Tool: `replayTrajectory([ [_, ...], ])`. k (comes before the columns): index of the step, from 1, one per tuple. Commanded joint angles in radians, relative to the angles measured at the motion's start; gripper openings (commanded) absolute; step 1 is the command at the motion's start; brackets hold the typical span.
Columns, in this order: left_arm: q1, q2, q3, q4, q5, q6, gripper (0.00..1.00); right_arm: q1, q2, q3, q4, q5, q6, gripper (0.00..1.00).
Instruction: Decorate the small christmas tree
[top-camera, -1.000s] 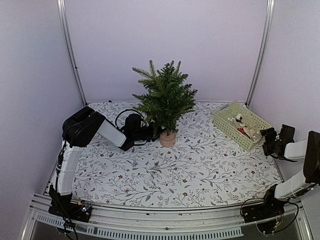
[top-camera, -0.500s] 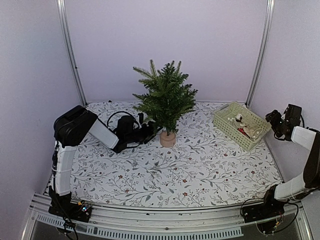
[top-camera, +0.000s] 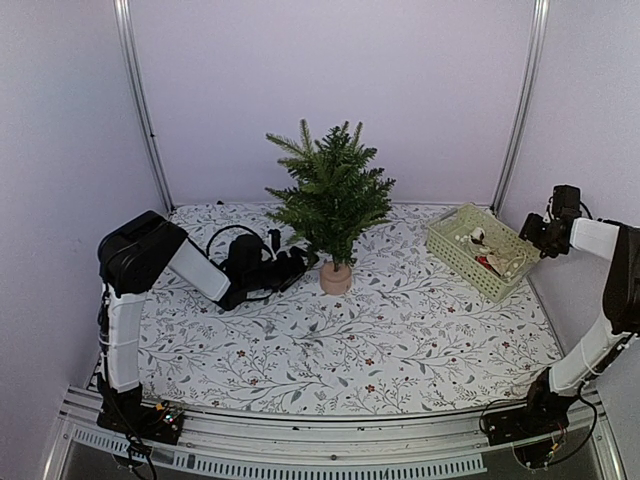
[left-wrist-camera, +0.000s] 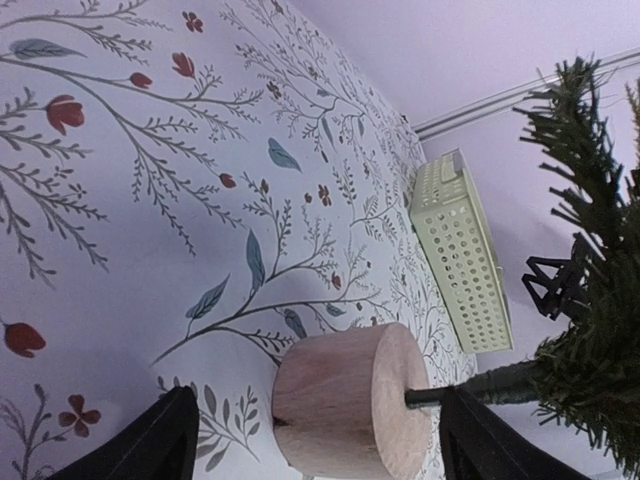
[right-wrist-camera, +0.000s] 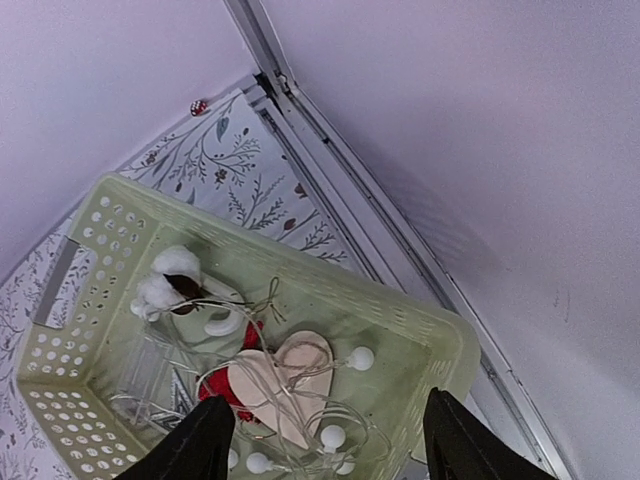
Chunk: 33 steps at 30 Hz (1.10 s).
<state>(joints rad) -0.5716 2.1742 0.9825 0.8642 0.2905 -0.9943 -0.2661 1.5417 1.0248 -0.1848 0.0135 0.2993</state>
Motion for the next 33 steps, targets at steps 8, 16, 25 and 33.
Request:
replayTrajectory([
  [8, 0.01, 0.016, -0.033, -0.025, 0.04, 0.001, 0.84, 0.027, 0.162, 0.113, -0.03, 0.085, -0.171, 0.69],
  [16, 0.015, 0.02, -0.039, -0.005, 0.055, -0.01, 0.84, 0.038, 0.223, 0.142, -0.069, 0.083, -0.193, 0.62],
  [25, 0.016, 0.031, -0.038, 0.019, 0.07, -0.023, 0.83, 0.069, 0.22, 0.124, -0.088, 0.045, -0.222, 0.71],
  [33, 0.018, 0.025, -0.053, 0.031, 0.068, -0.029, 0.83, 0.074, 0.261, 0.153, -0.113, 0.085, -0.224, 0.54],
])
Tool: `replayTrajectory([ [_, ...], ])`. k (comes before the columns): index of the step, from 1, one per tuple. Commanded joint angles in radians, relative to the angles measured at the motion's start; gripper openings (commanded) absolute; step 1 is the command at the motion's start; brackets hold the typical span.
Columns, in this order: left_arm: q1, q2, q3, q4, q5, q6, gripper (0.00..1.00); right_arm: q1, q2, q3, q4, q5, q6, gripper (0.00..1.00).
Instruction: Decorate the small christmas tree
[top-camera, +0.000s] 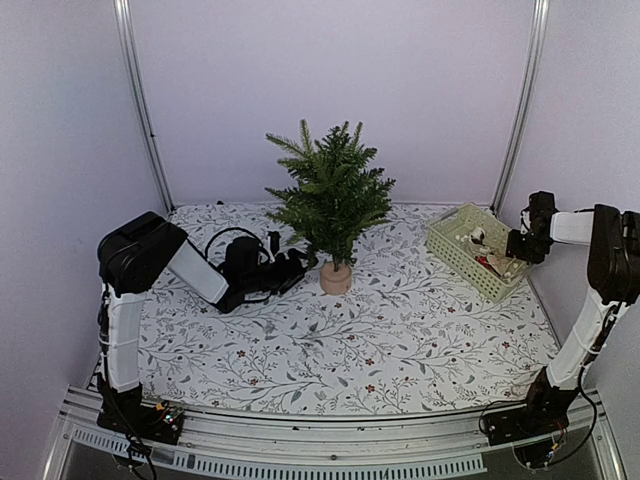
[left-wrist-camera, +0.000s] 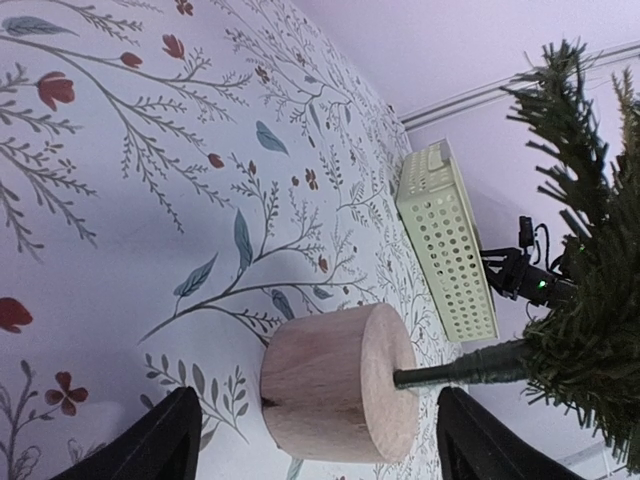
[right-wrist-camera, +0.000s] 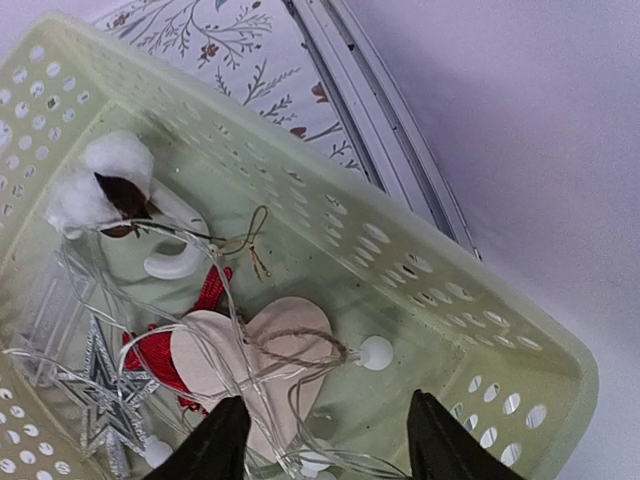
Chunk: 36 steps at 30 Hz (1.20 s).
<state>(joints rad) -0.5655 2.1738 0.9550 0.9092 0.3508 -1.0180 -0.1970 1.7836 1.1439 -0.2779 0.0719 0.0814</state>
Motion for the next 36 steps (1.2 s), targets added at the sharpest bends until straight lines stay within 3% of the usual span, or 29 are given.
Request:
replayTrajectory([
  [1, 0.012, 0.024, -0.027, -0.012, 0.007, -0.006, 0.83, 0.006, 0.018, 0.035, -0.023, 0.035, -0.004, 0.5],
  [8, 0.012, 0.011, -0.032, -0.011, 0.005, -0.003, 0.83, 0.036, -0.053, 0.029, -0.018, 0.057, 0.0, 0.15],
  [12, 0.015, -0.01, -0.041, -0.022, -0.004, 0.006, 0.83, 0.052, -0.12, 0.051, -0.029, 0.064, -0.003, 0.0],
  [21, 0.021, -0.124, -0.081, -0.092, -0.054, 0.066, 0.83, 0.074, -0.309, 0.143, -0.059, -0.021, -0.009, 0.0],
  [36, 0.055, -0.481, -0.173, -0.338, -0.249, 0.254, 0.86, 0.125, -0.496, 0.37, -0.008, -0.297, 0.011, 0.0],
])
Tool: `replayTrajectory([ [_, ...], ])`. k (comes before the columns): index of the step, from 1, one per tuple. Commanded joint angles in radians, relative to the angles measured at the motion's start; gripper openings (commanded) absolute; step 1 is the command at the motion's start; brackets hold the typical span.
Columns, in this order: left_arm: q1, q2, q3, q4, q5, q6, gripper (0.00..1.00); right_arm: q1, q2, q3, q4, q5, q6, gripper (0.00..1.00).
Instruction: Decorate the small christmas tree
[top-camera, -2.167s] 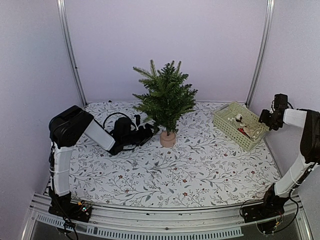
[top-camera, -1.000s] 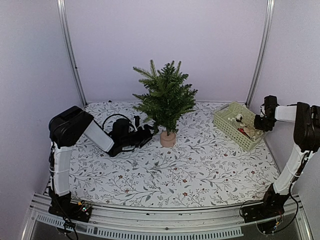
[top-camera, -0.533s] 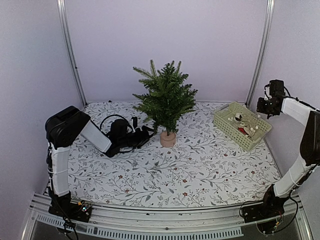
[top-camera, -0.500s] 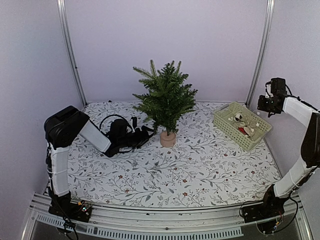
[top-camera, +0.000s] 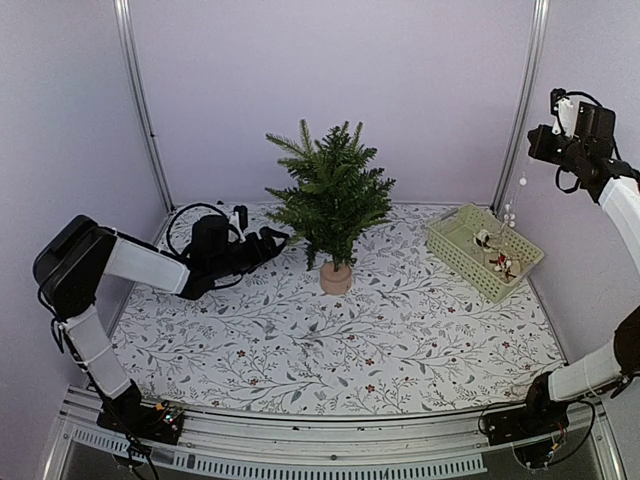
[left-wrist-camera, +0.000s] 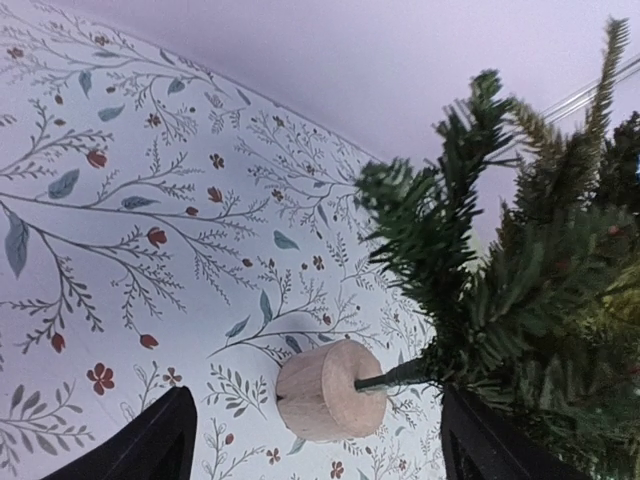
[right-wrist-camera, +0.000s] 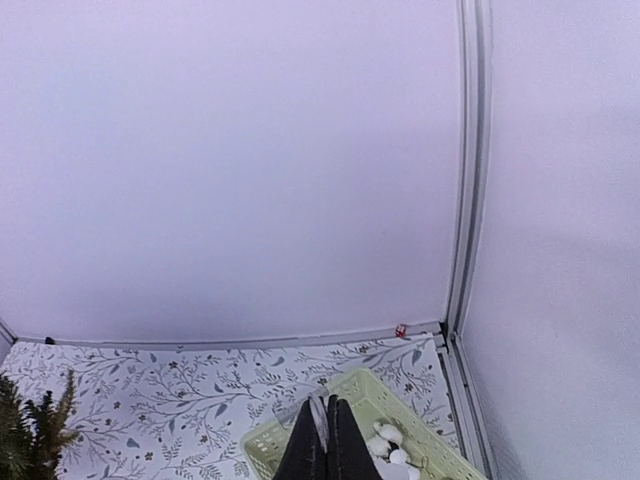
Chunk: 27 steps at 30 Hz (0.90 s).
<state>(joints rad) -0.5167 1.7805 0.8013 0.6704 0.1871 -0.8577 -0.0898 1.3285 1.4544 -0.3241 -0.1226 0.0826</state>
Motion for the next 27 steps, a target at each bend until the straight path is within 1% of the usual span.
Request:
replayTrajectory([
  [1, 0.005, -0.111, -0.021, -0.113, -0.101, 0.108, 0.87, 0.02, -0.048, 0.074, 0.041, -0.125, 0.013, 0.0],
  [7, 0.006, -0.257, -0.031, -0.182, -0.163, 0.197, 0.88, 0.049, -0.057, 0.194, 0.058, -0.23, 0.011, 0.0],
  [11, -0.001, -0.35, -0.043, -0.196, -0.184, 0.249, 0.88, 0.067, -0.033, 0.32, 0.058, -0.313, 0.026, 0.0],
  [14, -0.005, -0.411, -0.044, -0.215, -0.229, 0.279, 0.88, 0.083, -0.007, 0.417, 0.064, -0.354, 0.044, 0.0],
  [20, -0.009, -0.462, -0.026, -0.259, -0.247, 0.318, 0.88, 0.145, 0.044, 0.562, 0.067, -0.422, 0.075, 0.0],
  [27, -0.016, -0.5, -0.02, -0.27, -0.253, 0.344, 0.87, 0.235, 0.074, 0.649, 0.073, -0.452, 0.075, 0.0],
])
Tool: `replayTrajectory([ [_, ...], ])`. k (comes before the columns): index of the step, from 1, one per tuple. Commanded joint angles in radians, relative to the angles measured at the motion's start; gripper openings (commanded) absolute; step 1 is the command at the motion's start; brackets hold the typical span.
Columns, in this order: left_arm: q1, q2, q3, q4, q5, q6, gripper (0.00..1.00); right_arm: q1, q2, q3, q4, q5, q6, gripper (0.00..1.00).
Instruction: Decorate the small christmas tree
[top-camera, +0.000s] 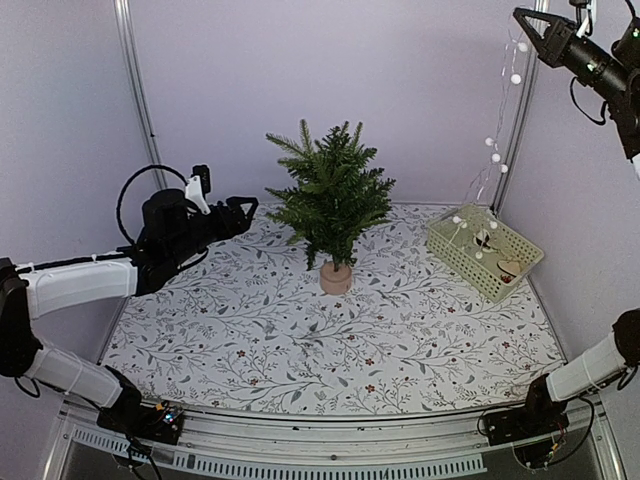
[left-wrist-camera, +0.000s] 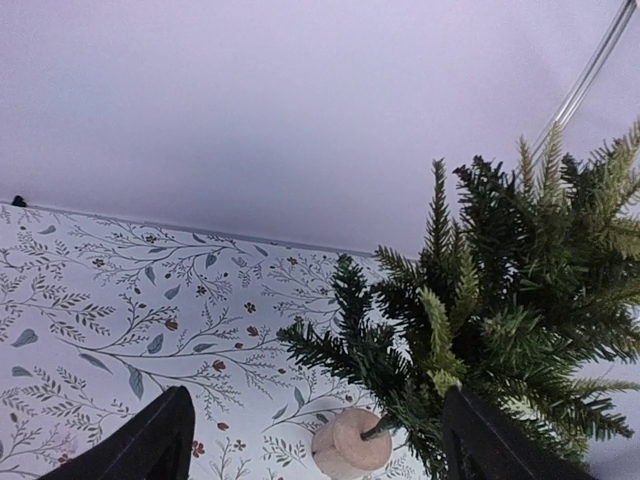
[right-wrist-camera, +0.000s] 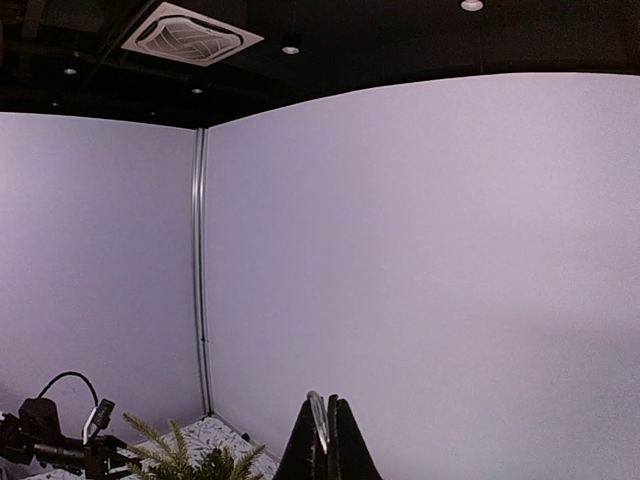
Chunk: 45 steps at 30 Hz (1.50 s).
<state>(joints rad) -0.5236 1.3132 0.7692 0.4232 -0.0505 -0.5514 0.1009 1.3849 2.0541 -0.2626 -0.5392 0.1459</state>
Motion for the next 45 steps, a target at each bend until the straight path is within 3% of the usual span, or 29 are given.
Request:
replayTrajectory([
  [1, -0.012, -0.037, 0.017, -0.024, -0.016, 0.045, 0.88, 0.058, 0.025, 0.068, 0.011, -0.038, 0.012, 0.0],
  [8, -0.043, -0.082, 0.033, -0.03, -0.026, 0.12, 0.87, 0.178, 0.057, 0.146, 0.04, -0.095, 0.017, 0.0],
  [15, -0.053, -0.141, 0.039, -0.045, -0.017, 0.156, 0.86, 0.409, 0.104, 0.15, -0.041, -0.076, -0.097, 0.0],
  [23, -0.055, -0.22, 0.023, -0.122, -0.033, 0.184, 0.85, 0.693, 0.108, -0.104, -0.064, -0.023, -0.294, 0.0],
  [29, -0.048, -0.285, -0.034, -0.176, -0.064, 0.142, 0.85, 0.805, 0.184, -0.31, 0.028, 0.034, -0.273, 0.0],
  [34, -0.017, -0.321, -0.087, -0.226, -0.061, 0.081, 0.85, 0.895, 0.319, -0.354, 0.074, 0.086, -0.272, 0.0],
  [37, 0.009, -0.34, -0.123, -0.231, -0.031, 0.059, 0.84, 0.91, 0.391, -0.357, 0.057, 0.072, -0.276, 0.25],
  [38, 0.013, -0.347, -0.13, -0.235, -0.024, 0.062, 0.84, 0.91, 0.41, -0.358, 0.036, 0.065, -0.276, 0.4],
  [41, 0.016, -0.354, -0.141, -0.253, -0.005, 0.094, 0.84, 0.91, 0.399, -0.42, 0.01, 0.082, -0.282, 0.68],
  [45, 0.01, -0.338, -0.153, -0.239, 0.084, 0.154, 0.85, 0.906, 0.273, -0.582, 0.025, 0.147, -0.288, 0.82],
])
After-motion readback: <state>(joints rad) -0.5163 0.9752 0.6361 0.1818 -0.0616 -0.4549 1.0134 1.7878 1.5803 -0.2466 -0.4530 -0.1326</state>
